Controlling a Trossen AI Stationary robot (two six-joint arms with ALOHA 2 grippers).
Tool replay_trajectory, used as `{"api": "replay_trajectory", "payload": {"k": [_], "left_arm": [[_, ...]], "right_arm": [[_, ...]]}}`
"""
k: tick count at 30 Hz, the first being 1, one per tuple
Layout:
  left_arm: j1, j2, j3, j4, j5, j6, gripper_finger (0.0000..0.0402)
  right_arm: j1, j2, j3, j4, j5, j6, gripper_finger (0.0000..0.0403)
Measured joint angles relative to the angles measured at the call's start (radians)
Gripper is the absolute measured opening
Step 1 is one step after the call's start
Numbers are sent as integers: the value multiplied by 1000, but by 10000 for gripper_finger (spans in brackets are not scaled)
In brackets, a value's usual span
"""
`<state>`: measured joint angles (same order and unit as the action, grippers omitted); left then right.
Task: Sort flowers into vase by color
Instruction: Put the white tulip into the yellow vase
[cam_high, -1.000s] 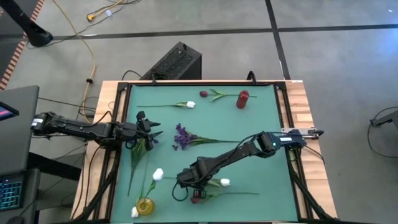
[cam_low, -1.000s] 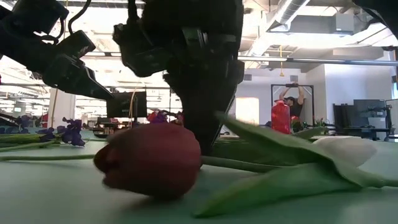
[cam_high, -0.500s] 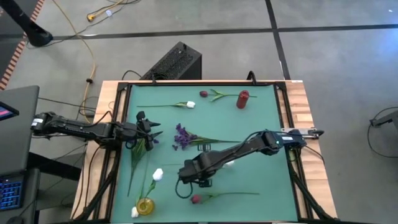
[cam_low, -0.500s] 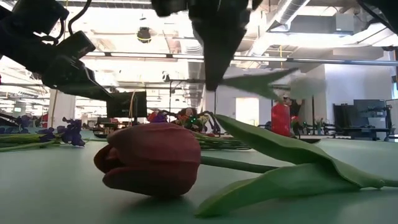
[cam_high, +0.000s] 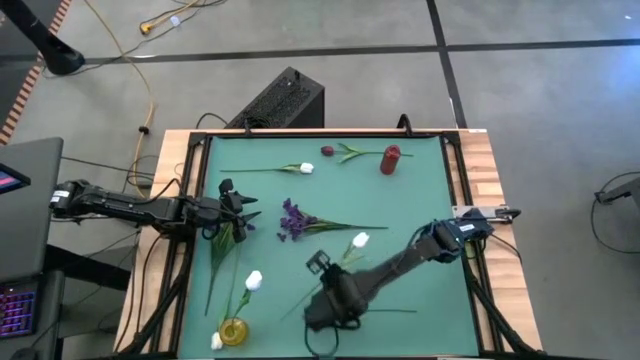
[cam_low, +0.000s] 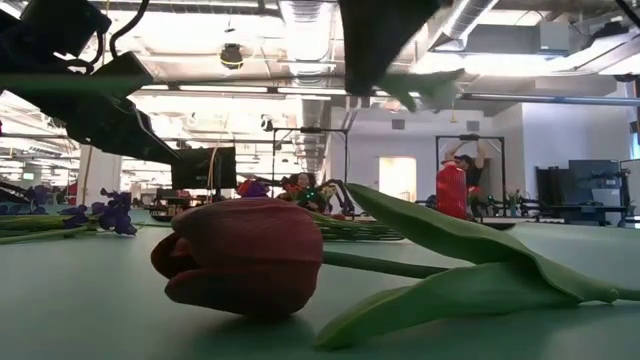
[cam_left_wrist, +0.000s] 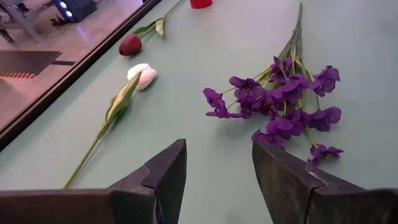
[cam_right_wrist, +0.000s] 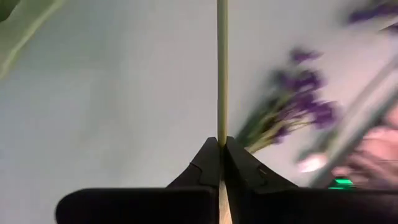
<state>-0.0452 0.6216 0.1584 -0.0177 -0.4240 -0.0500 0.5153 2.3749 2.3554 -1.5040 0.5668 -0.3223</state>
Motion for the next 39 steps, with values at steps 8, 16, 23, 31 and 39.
{"api": "replay_trajectory", "payload": {"k": [8,16,23,31,39], "left_arm": [[0,0,0,15,-1,-50,174],[0,0,0,17,-1,-137,174],[0,0,0,16,-1,-149,174],[0,0,0,16,-1,-149,174],[0,0,0,33,109,-179,174]], "right_arm": [[85,0,0,270,426,-413,30],[80,0,0,609,639,-1052,34],[44,0,0,621,637,-1126,29],[-34,0,0,636,587,-1207,29],[-90,1,1,945,503,-1451,30]]}}
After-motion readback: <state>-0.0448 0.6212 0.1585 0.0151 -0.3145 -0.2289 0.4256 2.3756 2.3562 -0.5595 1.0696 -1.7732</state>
